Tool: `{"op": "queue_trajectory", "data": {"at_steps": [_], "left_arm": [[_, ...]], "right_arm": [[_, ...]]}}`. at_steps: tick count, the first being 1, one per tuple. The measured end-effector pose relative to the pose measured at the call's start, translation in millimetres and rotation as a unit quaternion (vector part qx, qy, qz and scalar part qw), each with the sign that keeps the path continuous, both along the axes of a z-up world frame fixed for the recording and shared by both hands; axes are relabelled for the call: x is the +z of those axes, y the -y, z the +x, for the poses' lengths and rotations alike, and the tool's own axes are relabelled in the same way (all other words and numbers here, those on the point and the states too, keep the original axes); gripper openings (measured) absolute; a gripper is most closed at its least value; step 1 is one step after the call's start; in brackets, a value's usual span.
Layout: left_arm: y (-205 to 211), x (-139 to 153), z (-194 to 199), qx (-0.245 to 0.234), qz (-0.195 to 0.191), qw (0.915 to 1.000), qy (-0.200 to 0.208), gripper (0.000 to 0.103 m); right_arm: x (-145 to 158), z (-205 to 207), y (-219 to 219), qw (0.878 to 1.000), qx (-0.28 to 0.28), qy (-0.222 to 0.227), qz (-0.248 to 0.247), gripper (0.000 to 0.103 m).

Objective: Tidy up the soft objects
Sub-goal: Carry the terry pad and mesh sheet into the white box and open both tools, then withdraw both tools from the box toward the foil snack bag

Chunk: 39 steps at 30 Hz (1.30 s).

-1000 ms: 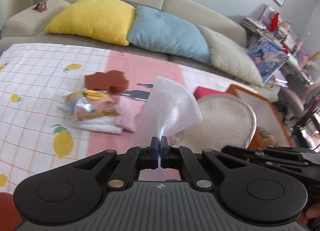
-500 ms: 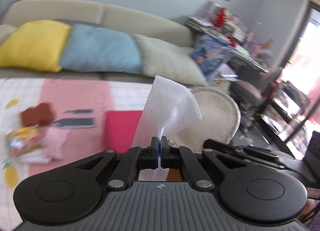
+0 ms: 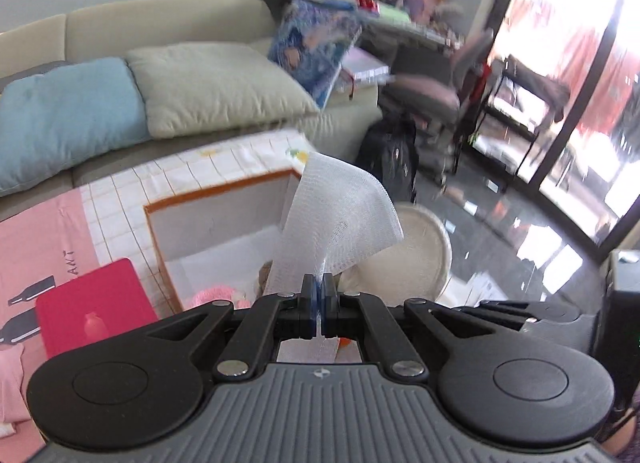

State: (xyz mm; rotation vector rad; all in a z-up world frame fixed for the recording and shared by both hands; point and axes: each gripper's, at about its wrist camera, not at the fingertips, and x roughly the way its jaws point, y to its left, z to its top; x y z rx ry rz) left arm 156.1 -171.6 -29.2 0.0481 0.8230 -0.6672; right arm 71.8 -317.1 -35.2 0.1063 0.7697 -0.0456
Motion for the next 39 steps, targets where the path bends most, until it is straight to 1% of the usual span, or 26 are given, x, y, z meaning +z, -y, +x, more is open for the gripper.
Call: {"op": "queue_trajectory", "data": {"at_steps": [4,6,10,12,13,15,18,19,20,21,22,23,24,26,27,28,29,30,34,36,39], "left_arm": [[21,-32,8,-0.013,0.069,0.9974,-0.017,0.001],[25,-46,12,-0.016,0.095,0.9949,-0.030,0.001],[21,-62,21,-0.012,0.120,0.9909,-0.059,0.001],[22,-66,24,-0.014,0.132,0.9889,-0.067,0.002],[24,-68,25,-0.017,0.137,0.9878,-0.071,0.002],[27,-72,28,-0.021,0.146,0.9858,-0.080,0.003],[28,-76,29,-0.022,0.157,0.9833,-0.089,0.006],[27,-75,30,-0.019,0.154,0.9835,-0.092,0.008],[25,-74,31,-0.015,0.150,0.9840,-0.095,0.015],[23,-73,32,-0.012,0.145,0.9844,-0.099,0.019],[21,-71,31,-0.010,0.140,0.9850,-0.100,0.029],[19,-69,32,-0.006,0.135,0.9859,-0.099,0.038],[18,-66,31,-0.005,0.129,0.9869,-0.096,0.040],[13,-58,29,-0.004,0.114,0.9894,-0.090,0.051],[9,-54,28,-0.002,0.104,0.9908,-0.087,0.054],[4,-49,25,0.000,0.095,0.9920,-0.083,0.061],[1,-44,24,0.004,0.086,0.9930,-0.080,0.063],[-3,-39,22,0.008,0.079,0.9938,-0.078,0.063],[-18,-19,12,0.021,0.052,0.9970,-0.053,0.066],[-23,-9,5,0.026,0.037,0.9983,-0.035,0.066],[-35,5,-6,0.032,0.013,0.9993,-0.010,0.066]], "right_arm": [[-18,8,6,0.999,-0.006,-0.037,0.004,0.001],[-29,15,8,0.999,0.000,-0.052,0.017,0.001],[-46,23,0,0.997,0.018,-0.077,0.020,0.002],[-54,26,-4,0.996,0.025,-0.086,0.006,0.002],[-55,26,-6,0.996,0.029,-0.089,-0.001,0.002],[-58,30,-6,0.995,0.032,-0.094,0.002,0.002],[-59,31,-6,0.995,0.032,-0.099,0.001,0.004],[-58,30,-7,0.995,0.032,-0.099,-0.002,0.006],[-58,29,-8,0.995,0.033,-0.098,-0.005,0.010],[-57,30,-8,0.995,0.033,-0.097,-0.010,0.011],[-56,29,-8,0.995,0.033,-0.097,-0.014,0.013],[-55,28,-9,0.994,0.035,-0.098,-0.018,0.021],[-54,28,-8,0.994,0.034,-0.099,-0.023,0.028],[-52,27,-8,0.994,0.032,-0.098,-0.028,0.031],[-50,27,-8,0.994,0.030,-0.098,-0.030,0.032],[-48,26,-8,0.994,0.029,-0.096,-0.032,0.034],[-46,25,-8,0.995,0.027,-0.094,-0.036,0.040],[-43,24,-8,0.995,0.024,-0.091,-0.040,0.045],[-30,20,-9,0.996,0.014,-0.077,-0.050,0.052],[-22,17,-10,0.996,0.009,-0.067,-0.056,0.061],[-9,12,-14,0.997,0.000,-0.046,-0.060,0.065]]}}
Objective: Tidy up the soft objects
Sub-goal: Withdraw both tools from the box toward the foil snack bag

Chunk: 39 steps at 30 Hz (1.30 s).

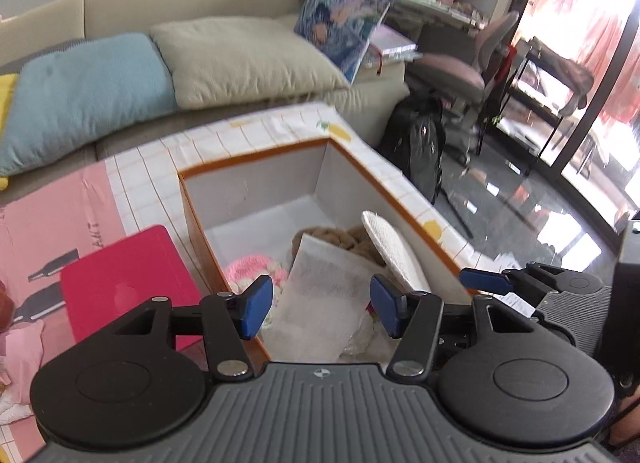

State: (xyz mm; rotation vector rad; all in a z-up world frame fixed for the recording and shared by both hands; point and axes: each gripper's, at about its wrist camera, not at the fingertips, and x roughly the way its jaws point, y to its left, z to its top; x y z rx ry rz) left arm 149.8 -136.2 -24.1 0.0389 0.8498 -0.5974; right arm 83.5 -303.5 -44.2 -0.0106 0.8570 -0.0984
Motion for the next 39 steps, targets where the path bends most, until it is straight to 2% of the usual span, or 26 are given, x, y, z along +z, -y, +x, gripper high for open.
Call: {"op": "queue_trajectory", "data": {"at_steps": [4,8,11,14,18,25,29,39], "left_arm": [[-17,13,-16,0.009,-0.016,0.9992,0.035,0.066],[-34,15,-34,0.018,-0.002,0.9977,0.066,0.066],[-50,10,-45,0.036,0.014,0.9964,0.076,0.066],[-72,-1,-53,0.057,0.020,0.9961,0.065,0.066],[-100,-20,-58,0.089,0.015,0.9954,0.031,0.066],[-144,-38,-68,0.138,0.013,0.9903,0.001,0.066],[-166,-43,-73,0.162,0.014,0.9867,0.003,0.066],[-212,-47,-69,0.195,0.024,0.9800,0.029,0.066]], "right_arm": [[17,-9,-9,0.999,-0.005,0.032,-0.003,0.072],[28,-15,-23,0.998,0.008,0.054,0.004,0.077],[27,-19,-40,0.998,0.025,0.051,0.006,0.078],[23,-22,-59,0.998,0.045,0.041,0.009,0.080],[16,-26,-88,0.996,0.088,0.023,0.011,0.082],[9,-31,-133,0.988,0.152,0.002,0.000,0.084],[7,-27,-156,0.983,0.185,-0.002,0.008,0.084],[5,-12,-217,0.963,0.271,0.000,0.012,0.075]]}}
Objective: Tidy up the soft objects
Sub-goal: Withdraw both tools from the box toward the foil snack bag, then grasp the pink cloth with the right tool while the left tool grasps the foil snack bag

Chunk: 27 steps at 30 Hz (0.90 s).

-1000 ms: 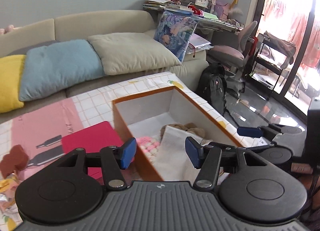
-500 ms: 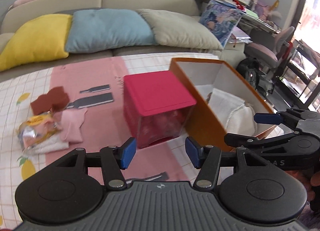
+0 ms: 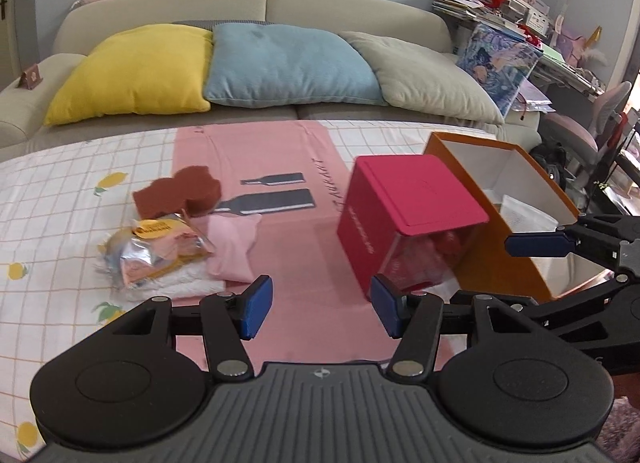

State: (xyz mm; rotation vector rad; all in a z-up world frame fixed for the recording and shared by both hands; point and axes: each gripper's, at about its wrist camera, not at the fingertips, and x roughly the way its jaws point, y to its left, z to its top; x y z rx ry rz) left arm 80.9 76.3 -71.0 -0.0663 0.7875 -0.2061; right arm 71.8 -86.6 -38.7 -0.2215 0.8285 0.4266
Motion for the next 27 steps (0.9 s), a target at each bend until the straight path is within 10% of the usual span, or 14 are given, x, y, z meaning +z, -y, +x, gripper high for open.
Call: {"op": "queue_trajectory", "data": {"at_steps": [15,27], "left_arm": [[-58,-14,23,-0.035,0.111,0.9929,0.023,0.073],[-56,-65,85,-0.125,0.273,0.9539,0.004,0.076]], "right_arm": [[-19,51,-79,0.996,0.085,-0.014,0.013,0.059],[-48,93,-110,0.994,0.090,-0.056,0.010,0.058]]}}
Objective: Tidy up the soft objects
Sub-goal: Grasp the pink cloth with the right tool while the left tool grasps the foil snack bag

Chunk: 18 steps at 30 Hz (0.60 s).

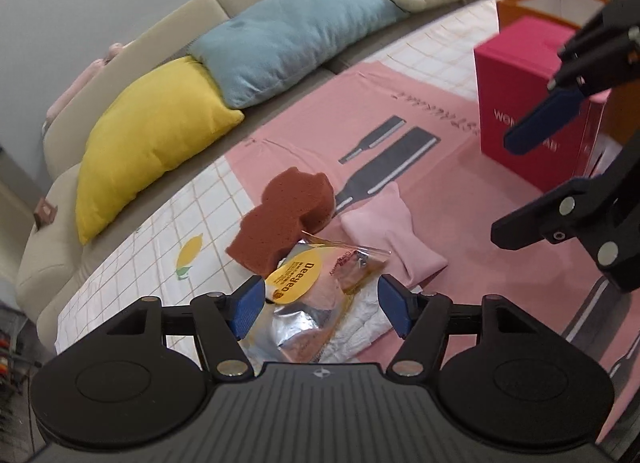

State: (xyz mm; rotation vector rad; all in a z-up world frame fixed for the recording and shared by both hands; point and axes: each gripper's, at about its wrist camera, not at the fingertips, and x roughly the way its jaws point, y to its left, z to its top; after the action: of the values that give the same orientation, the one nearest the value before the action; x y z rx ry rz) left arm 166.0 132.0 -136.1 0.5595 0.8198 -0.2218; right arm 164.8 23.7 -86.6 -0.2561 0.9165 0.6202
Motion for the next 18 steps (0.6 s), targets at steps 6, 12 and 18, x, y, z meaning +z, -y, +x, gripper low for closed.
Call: {"op": "queue_trajectory", "data": {"at_steps": [6,12,18], "left_arm": [[1,-33,23,0.006,0.070,0.9974,-0.019,0.076],[-3,-48,29,0.005,0.088,0.9957,-0.029,0.077],[-14,-46,30,0.031,0.043,0.9981,-0.032,0.059]], "right_arm": [[-18,17,-12,1.000,-0.001,-0.020,0.004,0.058],[-38,38,-25,0.999,-0.014,-0.043,0.025,0.058],[-58,57,-36,0.995,-0.037,-0.073,0.054,0.048]]}}
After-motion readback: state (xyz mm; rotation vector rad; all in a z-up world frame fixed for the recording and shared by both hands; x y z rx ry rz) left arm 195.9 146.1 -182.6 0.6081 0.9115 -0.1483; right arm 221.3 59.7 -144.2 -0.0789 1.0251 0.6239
